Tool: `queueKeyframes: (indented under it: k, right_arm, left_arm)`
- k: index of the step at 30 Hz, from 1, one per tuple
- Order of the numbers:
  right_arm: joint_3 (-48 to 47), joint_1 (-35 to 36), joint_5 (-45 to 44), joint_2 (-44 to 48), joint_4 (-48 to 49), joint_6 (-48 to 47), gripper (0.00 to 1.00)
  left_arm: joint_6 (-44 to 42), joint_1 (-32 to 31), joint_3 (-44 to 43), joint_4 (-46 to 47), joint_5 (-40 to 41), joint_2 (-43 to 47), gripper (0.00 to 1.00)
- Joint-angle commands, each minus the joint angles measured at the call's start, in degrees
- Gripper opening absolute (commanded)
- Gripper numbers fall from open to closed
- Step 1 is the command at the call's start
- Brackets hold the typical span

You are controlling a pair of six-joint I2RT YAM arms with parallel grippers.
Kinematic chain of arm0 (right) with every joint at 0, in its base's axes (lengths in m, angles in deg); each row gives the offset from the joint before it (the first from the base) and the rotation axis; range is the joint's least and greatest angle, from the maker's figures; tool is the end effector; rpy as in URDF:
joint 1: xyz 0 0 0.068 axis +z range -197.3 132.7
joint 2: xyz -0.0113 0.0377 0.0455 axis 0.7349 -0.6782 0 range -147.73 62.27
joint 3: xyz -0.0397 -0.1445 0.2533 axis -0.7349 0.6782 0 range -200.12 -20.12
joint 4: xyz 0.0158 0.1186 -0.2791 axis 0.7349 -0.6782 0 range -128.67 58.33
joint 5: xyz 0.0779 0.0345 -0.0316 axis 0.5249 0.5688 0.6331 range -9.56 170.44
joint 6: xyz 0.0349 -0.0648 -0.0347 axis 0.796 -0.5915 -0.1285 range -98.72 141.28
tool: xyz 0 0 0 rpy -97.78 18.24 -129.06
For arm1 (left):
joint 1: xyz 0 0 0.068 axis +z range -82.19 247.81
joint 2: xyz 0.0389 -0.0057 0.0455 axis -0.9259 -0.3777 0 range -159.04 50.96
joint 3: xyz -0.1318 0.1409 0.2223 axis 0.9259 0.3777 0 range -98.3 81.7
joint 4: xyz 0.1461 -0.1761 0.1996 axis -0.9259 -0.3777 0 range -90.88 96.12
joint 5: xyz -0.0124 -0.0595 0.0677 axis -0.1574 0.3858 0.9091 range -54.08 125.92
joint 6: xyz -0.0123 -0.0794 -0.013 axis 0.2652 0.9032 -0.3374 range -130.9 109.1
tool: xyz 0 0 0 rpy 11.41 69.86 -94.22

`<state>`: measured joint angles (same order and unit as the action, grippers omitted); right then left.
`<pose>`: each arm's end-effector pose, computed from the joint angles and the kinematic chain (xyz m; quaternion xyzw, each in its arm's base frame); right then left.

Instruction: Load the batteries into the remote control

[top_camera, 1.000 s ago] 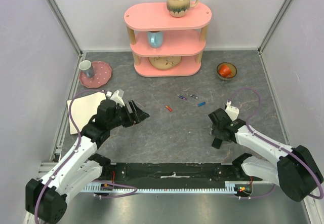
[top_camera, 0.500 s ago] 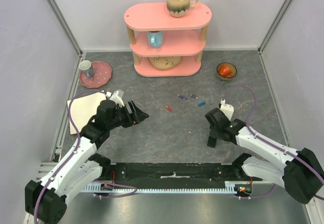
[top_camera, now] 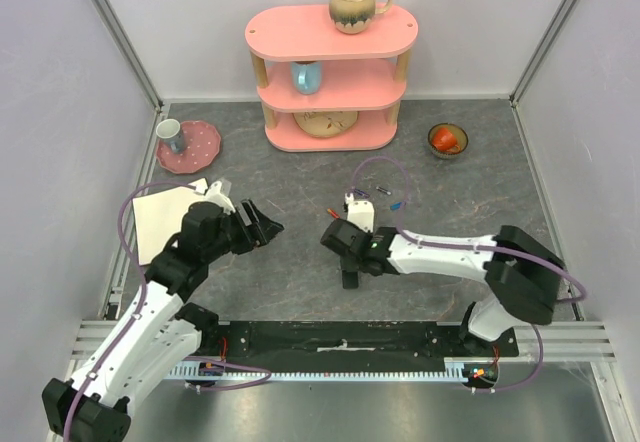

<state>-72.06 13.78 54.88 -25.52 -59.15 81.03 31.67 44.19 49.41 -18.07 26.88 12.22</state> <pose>0.1914 0.2835 0.1555 0.0400 0.9494 0.0894 0.2983 0.1925 -0.0964 0.2465 -0.1041 0.8607 -0.3268 0.3762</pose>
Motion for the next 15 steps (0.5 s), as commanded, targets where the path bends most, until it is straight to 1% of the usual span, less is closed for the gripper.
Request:
queueKeyframes:
  k: [1, 5, 8, 11, 12, 14, 15]
  right_arm:
    - [-3.8, 2.1, -0.8, -5.1, 4.7, 7.4, 0.25]
    - [-5.2, 2.2, -1.0, -8.9, 5.3, 10.3, 0.26]
    - [-6.6, 2.2, -1.0, -11.6, 5.3, 11.2, 0.30]
    - [-8.3, 2.3, -0.7, -13.9, 5.0, 11.3, 0.45]
    - [-9.3, 2.2, -0.4, -14.8, 4.9, 10.7, 0.54]
    - [-10.1, 2.2, -0.2, -15.1, 4.0, 10.4, 0.64]
    - [-10.4, 2.2, -0.3, -14.8, 3.8, 10.2, 0.73]
  left_arm:
    - [-0.3, -0.1, 0.4, -2.3, 2.7, 2.7, 0.80]
    - [0.0, -0.2, 0.9, -2.7, 3.3, 3.2, 0.79]
    - [0.1, -0.1, 1.0, -2.6, 3.3, 2.5, 0.79]
    - [0.0, -0.1, 1.2, -2.2, 3.2, 1.7, 0.79]
    - [-0.1, -0.1, 1.2, -2.1, 3.2, 1.3, 0.79]
    - [-0.4, -0.1, 1.0, -1.8, 2.9, 0.6, 0.81]
    - [-0.6, -0.2, 0.8, -1.8, 2.6, -0.3, 0.82]
